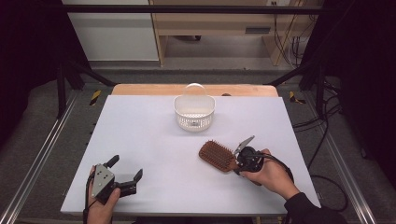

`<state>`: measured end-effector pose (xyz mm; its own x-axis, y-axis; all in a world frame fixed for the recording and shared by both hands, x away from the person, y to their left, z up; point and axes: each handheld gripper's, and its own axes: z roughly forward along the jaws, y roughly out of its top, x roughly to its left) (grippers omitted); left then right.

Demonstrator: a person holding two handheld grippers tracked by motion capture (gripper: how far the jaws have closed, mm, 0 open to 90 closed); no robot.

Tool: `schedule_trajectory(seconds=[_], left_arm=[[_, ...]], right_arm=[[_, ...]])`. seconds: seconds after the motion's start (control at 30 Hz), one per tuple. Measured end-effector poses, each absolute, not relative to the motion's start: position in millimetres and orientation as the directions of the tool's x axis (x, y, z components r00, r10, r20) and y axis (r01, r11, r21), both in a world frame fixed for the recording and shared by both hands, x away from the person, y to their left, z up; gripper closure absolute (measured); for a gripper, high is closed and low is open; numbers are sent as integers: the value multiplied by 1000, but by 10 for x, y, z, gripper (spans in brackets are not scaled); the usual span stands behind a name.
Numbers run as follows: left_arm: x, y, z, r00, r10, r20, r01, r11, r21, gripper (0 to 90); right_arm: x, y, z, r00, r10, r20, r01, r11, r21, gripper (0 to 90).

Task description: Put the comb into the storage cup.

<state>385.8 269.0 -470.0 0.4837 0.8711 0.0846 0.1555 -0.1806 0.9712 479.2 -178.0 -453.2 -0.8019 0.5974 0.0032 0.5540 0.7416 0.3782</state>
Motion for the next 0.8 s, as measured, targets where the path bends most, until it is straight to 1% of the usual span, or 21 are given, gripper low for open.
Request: schedule_trajectory(seconds=[0.17,0.47,0.6,0.7,0.77,0.8], left_arm=[[3856,2679,-4697,486,869,88,152,-184,971,22],[3860,2691,-4696,484,871,86,153,-181,972,23],[3855,2683,-4688,483,871,88,149,-180,972,24],[3840,2673,-4659,483,871,89,139,-176,974,24],[3833,2654,-4630,485,872,72,136,-156,978,24],[3831,2638,-4606,485,873,50,137,-132,982,24]], right_arm=[[4815,-1741,-4518,-802,597,0,560,752,349,730],[4764,-1758,-4521,-793,609,-15,559,737,380,732],[4740,-1783,-4522,-790,612,-30,548,727,414,732],[4713,-1800,-4475,-776,630,-28,546,694,469,732],[4698,-1808,-4424,-776,630,-36,528,679,510,732],[4689,-1809,-4395,-774,632,-40,520,670,530,732]])
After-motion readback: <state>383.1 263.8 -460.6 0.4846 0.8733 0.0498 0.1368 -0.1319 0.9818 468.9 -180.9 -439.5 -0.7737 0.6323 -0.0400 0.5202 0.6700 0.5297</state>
